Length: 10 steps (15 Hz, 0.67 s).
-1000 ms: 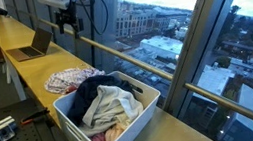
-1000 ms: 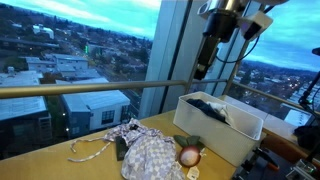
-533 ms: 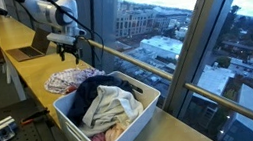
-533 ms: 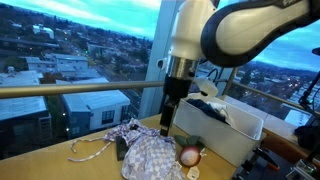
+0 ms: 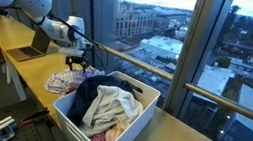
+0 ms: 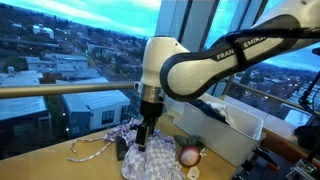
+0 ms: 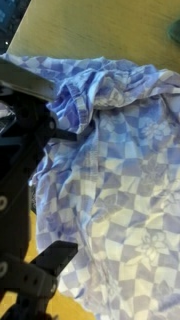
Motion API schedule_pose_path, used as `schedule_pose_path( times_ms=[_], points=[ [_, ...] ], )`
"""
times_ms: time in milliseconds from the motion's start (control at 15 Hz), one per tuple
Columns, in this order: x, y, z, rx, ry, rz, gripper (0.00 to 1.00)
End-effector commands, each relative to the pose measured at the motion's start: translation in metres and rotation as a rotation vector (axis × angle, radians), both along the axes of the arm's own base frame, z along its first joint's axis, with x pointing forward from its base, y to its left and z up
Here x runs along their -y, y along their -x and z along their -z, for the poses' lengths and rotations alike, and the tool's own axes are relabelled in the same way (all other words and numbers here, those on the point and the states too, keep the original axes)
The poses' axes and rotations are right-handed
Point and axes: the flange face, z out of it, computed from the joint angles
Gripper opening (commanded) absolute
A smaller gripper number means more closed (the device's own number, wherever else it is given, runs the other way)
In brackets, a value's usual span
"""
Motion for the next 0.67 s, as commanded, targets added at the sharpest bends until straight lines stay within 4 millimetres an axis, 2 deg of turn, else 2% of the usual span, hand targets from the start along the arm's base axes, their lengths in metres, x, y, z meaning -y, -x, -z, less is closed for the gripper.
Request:
schedule_pose_path(
  times_ms=[0,200,467,533,600],
  points=[
    [-0.004,-0.018,0.028,-0.021,0.042,-0.004,1.00],
    [0.003,-0.018,0.056,-0.069,0.069,0.006,1.00],
    [0.004,-0.017,0.074,-0.119,0.088,-0.006,1.00],
    [0.004,-0.018,0.073,-0.123,0.089,-0.008,0.75],
    [0.004,-0.018,0.070,-0.126,0.091,-0.014,0.74]
  ],
)
